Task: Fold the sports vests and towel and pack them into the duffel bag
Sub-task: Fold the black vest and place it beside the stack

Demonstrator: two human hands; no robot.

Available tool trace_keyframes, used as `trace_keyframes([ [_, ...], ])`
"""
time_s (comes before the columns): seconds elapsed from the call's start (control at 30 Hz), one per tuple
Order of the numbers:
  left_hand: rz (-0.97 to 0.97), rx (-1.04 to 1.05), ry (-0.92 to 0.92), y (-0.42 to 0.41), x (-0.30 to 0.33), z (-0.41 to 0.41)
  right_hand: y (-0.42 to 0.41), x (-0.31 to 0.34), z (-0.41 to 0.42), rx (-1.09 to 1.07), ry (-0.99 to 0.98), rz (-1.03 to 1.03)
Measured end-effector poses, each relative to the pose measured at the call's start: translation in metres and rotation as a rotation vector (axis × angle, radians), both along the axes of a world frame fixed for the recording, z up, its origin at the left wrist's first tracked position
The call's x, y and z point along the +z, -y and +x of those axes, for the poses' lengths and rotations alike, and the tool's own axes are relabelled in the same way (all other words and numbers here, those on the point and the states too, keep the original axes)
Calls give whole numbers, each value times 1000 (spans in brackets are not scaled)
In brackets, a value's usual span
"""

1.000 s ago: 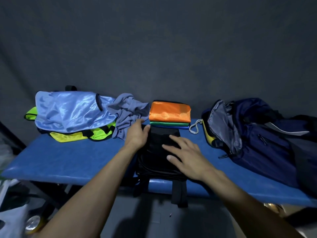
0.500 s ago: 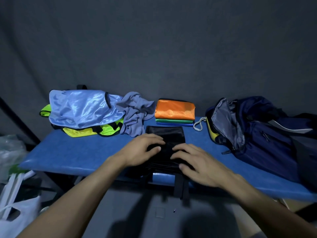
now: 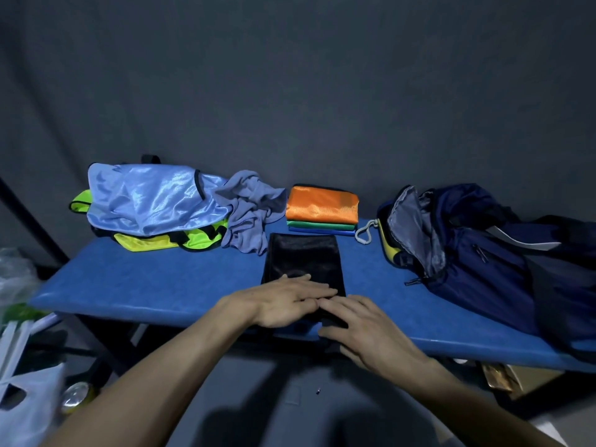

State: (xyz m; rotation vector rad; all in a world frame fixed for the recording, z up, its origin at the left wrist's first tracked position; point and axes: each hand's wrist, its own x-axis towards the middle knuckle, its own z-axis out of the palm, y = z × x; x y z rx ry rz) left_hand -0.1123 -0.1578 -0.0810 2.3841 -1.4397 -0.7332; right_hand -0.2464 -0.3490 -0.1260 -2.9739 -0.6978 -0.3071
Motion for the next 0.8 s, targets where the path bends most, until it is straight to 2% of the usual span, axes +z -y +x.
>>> trace_keyframes([
  [0.2, 88, -36, 11, 0, -12, -5, 11, 5, -11, -10, 29, 440],
  [0.37, 139, -59, 92, 3, -20, -10, 11, 19, -2, -97, -49, 551],
  [0.63, 99, -49, 44, 2, -17, -9, 11, 19, 48, -451, -282, 687],
  [0.8, -20, -15, 8, -7, -15, 2, 7, 9, 58, -572, -210, 671],
])
